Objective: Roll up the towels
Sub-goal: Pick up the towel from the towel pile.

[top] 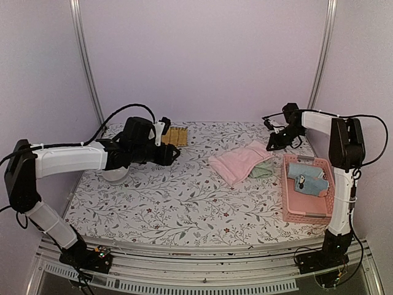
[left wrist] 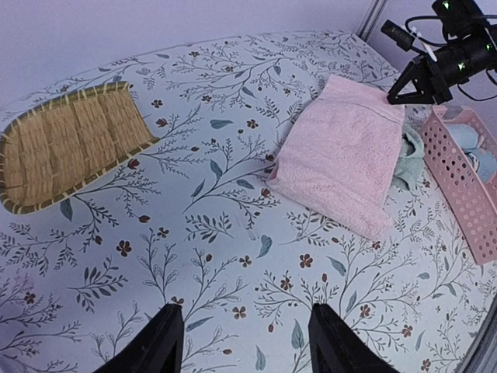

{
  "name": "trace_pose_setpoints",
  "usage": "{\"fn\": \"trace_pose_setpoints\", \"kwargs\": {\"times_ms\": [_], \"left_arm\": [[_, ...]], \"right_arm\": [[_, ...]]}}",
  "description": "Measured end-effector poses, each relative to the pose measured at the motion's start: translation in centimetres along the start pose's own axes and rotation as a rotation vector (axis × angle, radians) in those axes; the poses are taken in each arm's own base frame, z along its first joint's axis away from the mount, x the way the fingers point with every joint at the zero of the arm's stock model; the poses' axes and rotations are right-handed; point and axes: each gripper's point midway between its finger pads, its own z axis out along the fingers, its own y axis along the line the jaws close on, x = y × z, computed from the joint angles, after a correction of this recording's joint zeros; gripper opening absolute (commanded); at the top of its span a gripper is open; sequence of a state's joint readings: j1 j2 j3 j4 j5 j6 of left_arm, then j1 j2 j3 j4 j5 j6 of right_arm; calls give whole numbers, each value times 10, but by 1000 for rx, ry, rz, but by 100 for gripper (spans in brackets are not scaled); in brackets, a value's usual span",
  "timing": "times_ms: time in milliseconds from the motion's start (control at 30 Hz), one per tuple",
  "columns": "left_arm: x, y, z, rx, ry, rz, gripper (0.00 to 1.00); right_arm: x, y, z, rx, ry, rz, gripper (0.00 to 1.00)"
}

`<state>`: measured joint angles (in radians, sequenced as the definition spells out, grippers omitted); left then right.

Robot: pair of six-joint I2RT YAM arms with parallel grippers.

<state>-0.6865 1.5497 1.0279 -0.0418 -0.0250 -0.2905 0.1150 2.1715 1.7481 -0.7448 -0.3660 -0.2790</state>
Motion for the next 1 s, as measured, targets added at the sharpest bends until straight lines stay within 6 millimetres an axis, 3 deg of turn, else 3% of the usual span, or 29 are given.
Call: {"fn": "trace_pose_setpoints", "kwargs": {"times_ms": [133,233,300,367,400,533,600,700,733,800,867,933,1000], "left_arm": [[-1,1,0,-6,-4,-6,58],[-3,7,-1,-43,-13,-21,59],[-3,12,-1,-72,-15,-38,60],[-2,19,-1,-102,-13,-62,59],[-1,23,-2,-122,-8,-74,59],[1,38,-7,-178,-2,-118,59],[-5,44,-15,-194,-26,-139,59],[-18,45,-36,-195,-85,-161,58],[-24,45,-44,-192,-112,-170,58],[-32,45,-58,-192,-157,-179,57],[-39,46,-71,-195,-198,-184,57],[-42,48,-80,-201,-227,-187,56],[-42,50,-84,-211,-239,-187,55]], "right_arm": [[-13,5,-9,-19,-24,-8,2],[-35,15,-24,-52,-80,-29,2],[-52,29,-40,-86,-123,-56,2],[-77,56,-63,-126,-185,-117,2],[-92,76,-78,-146,-224,-165,2],[-146,188,-155,-250,-440,-447,1],[-155,263,-215,-341,-590,-614,1],[-148,339,-306,-469,-787,-788,1],[-149,355,-345,-494,-881,-844,1],[-147,366,-403,-500,-1019,-918,1],[-135,367,-440,-512,-1089,-963,1],[-126,366,-443,-527,-1083,-975,1],[-117,361,-419,-551,-1015,-958,1]]}}
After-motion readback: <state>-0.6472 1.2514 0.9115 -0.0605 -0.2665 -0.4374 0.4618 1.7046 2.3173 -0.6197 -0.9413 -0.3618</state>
